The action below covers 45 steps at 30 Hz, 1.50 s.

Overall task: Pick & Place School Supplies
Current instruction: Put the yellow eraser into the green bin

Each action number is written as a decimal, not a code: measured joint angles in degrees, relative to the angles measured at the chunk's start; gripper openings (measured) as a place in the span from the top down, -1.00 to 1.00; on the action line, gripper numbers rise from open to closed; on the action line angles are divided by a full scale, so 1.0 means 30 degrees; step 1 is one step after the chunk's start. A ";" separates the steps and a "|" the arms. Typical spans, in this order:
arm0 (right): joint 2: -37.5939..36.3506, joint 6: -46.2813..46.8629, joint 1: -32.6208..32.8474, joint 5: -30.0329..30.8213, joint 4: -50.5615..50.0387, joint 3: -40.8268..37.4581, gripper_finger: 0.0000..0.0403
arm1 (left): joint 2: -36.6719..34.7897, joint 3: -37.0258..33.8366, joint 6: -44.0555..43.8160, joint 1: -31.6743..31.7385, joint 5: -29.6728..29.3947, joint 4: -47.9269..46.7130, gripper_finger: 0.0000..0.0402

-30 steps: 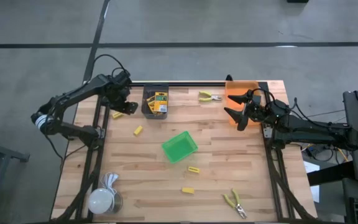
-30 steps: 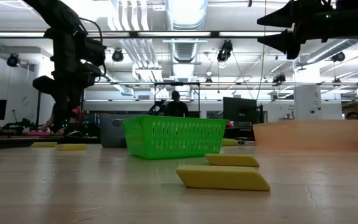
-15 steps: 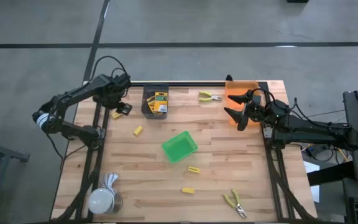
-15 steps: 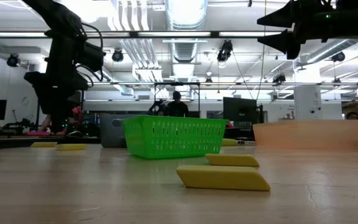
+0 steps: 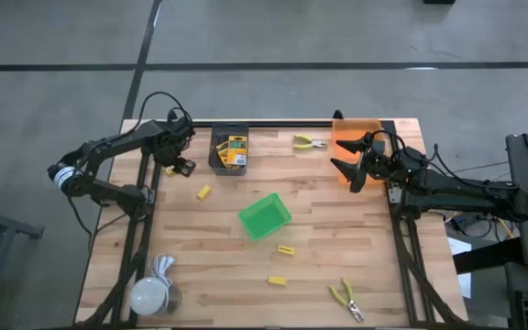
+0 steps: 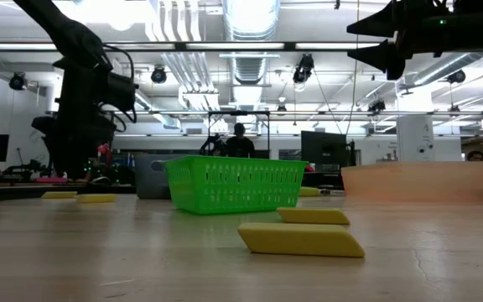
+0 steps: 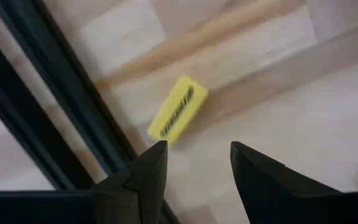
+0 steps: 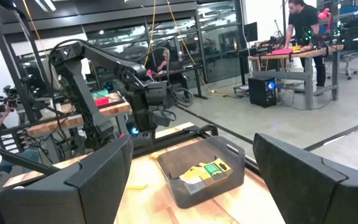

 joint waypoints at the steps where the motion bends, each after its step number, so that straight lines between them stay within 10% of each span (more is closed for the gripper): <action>1: 0.0000 0.0000 0.0000 0.0000 0.0005 0.0000 -0.62 | 0.0002 -0.0153 0.0161 0.0000 -0.0249 0.0434 0.10; 45: 0.0000 0.0000 0.0000 0.0003 0.0000 0.0000 -0.62 | 0.3164 -0.0150 0.4079 0.0291 -0.2630 0.3165 0.11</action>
